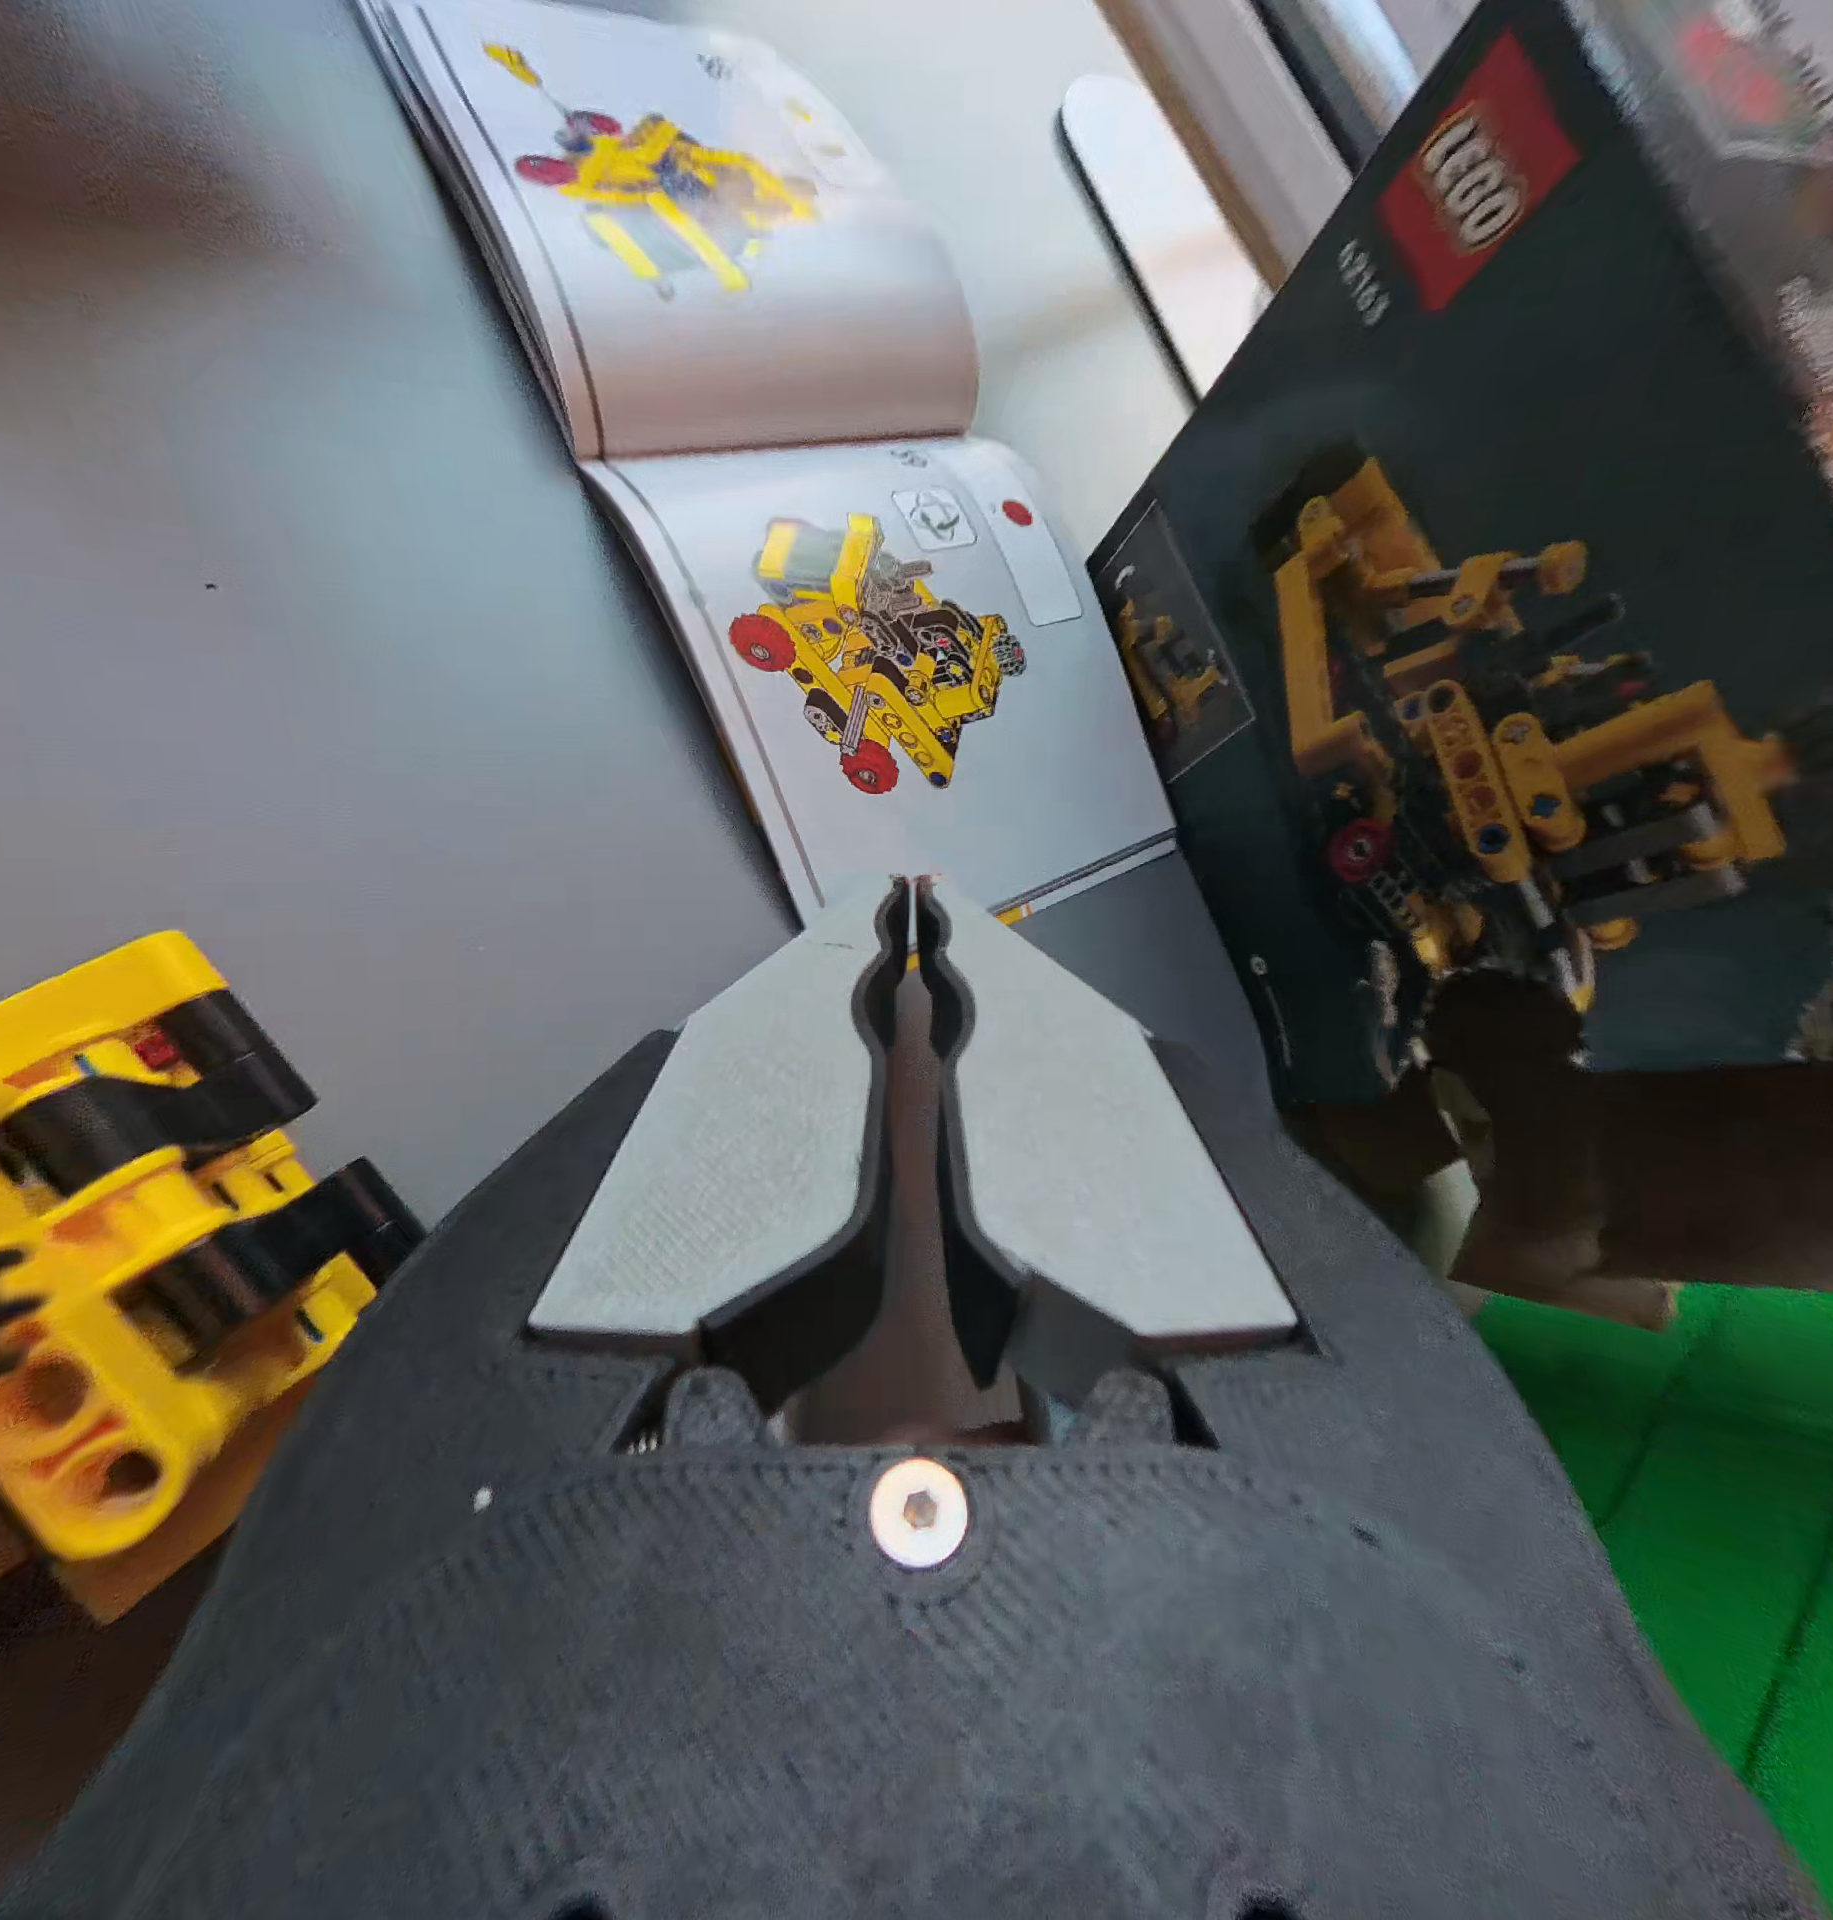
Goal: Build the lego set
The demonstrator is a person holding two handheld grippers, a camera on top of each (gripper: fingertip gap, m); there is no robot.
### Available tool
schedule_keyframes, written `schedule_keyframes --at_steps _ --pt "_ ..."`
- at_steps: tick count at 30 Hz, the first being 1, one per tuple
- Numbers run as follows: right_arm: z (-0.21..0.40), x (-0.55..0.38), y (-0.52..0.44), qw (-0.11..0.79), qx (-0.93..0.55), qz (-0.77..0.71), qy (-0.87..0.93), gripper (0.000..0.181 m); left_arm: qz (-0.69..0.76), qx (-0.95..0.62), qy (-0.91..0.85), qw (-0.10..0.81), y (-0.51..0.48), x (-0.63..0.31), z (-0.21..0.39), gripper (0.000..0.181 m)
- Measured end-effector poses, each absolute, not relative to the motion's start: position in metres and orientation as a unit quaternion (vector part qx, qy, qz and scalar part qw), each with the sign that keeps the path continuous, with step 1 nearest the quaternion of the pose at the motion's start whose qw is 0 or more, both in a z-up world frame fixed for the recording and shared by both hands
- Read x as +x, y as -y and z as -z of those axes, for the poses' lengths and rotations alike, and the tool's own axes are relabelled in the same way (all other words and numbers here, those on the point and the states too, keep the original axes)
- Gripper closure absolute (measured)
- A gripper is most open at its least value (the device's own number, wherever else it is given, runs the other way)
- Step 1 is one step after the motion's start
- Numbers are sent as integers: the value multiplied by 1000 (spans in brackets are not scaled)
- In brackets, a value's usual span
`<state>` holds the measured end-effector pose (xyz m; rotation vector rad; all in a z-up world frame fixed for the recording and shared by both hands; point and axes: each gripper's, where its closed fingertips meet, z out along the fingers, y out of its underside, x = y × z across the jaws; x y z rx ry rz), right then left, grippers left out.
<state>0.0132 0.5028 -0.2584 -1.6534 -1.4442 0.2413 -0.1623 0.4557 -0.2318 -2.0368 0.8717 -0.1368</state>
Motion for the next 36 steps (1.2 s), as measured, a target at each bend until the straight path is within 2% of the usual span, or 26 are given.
schedule_keyframes --at_steps 8,14,19,27,36 --pt "195 22 -495 576 -628 -124 508 180 166 -747 -305 567 -416 -153 185 180" --pt "159 46 -500 651 -620 -143 414 181 232 -688 -355 588 -374 -126 183 181" --pt "164 58 -511 647 -640 -133 393 181 266 -670 -362 590 -353 -123 180 181" --pt "191 40 -503 599 -646 -132 454 181 286 -689 -361 560 -354 -120 188 181" --pt "184 43 -503 601 -647 -180 433 181 273 -682 -359 576 -366 -120 184 181"
